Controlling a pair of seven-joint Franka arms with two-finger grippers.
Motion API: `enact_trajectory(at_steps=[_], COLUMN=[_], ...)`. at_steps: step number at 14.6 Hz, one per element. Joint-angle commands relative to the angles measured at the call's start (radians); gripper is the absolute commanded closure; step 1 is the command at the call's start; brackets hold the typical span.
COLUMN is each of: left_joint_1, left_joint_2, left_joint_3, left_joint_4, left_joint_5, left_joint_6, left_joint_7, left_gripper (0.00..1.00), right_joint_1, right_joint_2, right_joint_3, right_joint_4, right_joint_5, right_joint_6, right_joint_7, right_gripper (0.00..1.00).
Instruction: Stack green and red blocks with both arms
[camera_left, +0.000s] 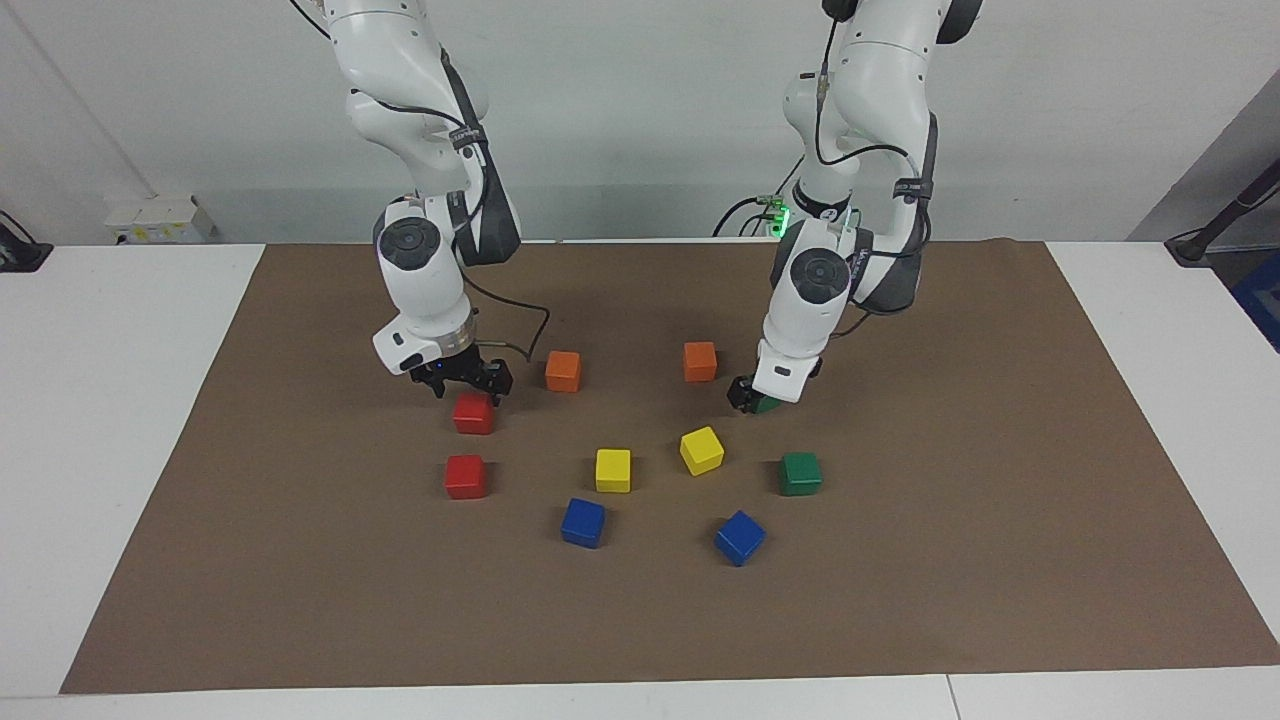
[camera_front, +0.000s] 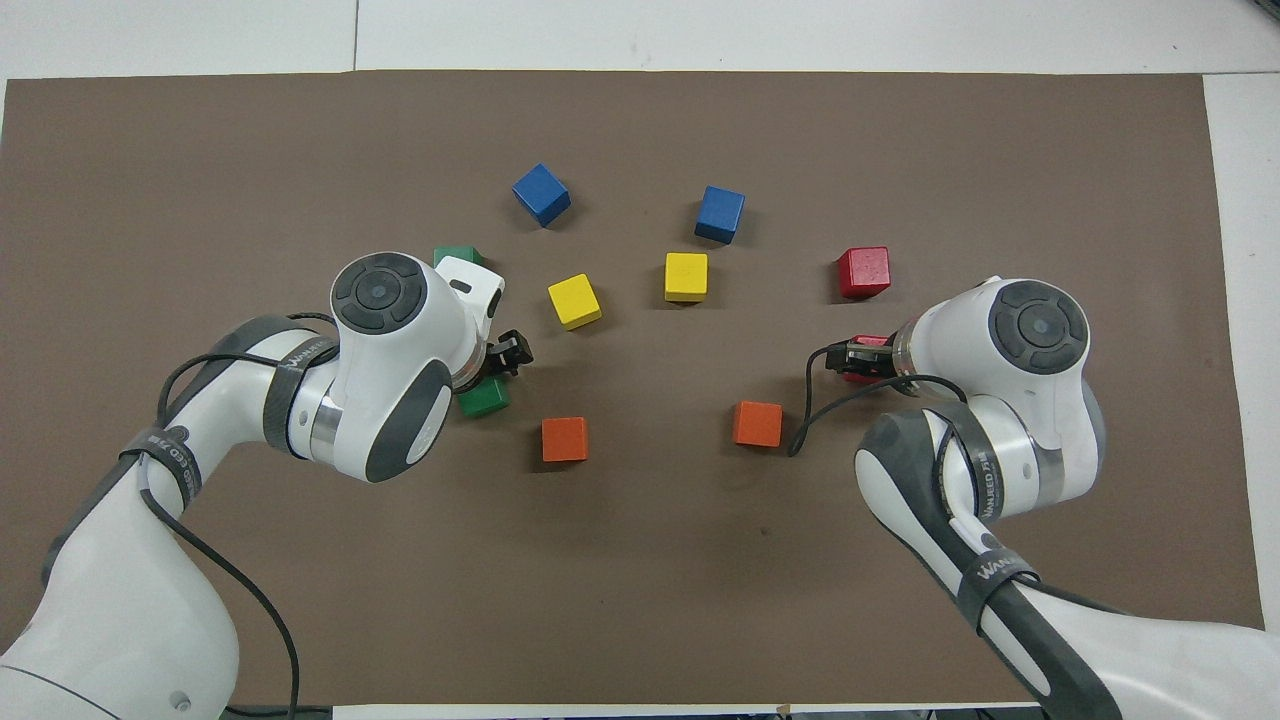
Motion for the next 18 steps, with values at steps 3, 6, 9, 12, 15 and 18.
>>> enact_trajectory(at_steps=[3, 6, 9, 12, 15, 18], left_joint_1=[-0.001, 0.057, 0.229, 0.347, 0.412, 0.430], left_joint_2=[-0.042, -0.047, -0.021, -0.001, 0.066, 0.074], left_joint_3=[0.009, 0.011, 0.009, 0.011, 0.014, 0.014], left_joint_4=[-0.037, 0.050, 0.165, 0.164, 0.162, 0.153], left_joint_5=[0.021, 0.022, 0.019, 0.019, 0.029, 0.027], left_joint_6=[0.016, -0.096, -0.196, -0.112, -0.017, -0.015], left_joint_7=[0.001, 0.132, 0.466, 0.657, 0.770, 0.786], left_gripper=[1.00, 1.00, 1.00, 1.00, 1.00, 1.00], right_joint_1=[0.013, 0.002, -0.001, -0.001, -0.005, -0.005], right_joint_2=[-0.005, -0.003, 0.016, 0.029, 0.030, 0.030], right_joint_3=[-0.001, -0.001, -0.001, -0.001, -0.001, -0.001], right_joint_4=[-0.047, -0.047, -0.047, -0.047, -0.047, -0.047], right_joint_5=[0.012, 0.010, 0.010, 0.010, 0.010, 0.010], right_joint_6=[0.077, 0.098, 0.130, 0.148, 0.149, 0.149], right_joint_7=[-0.011, -0.014, -0.011, -0.002, -0.002, 0.003], right_gripper=[0.09, 0.13, 0.19, 0.23, 0.42, 0.85])
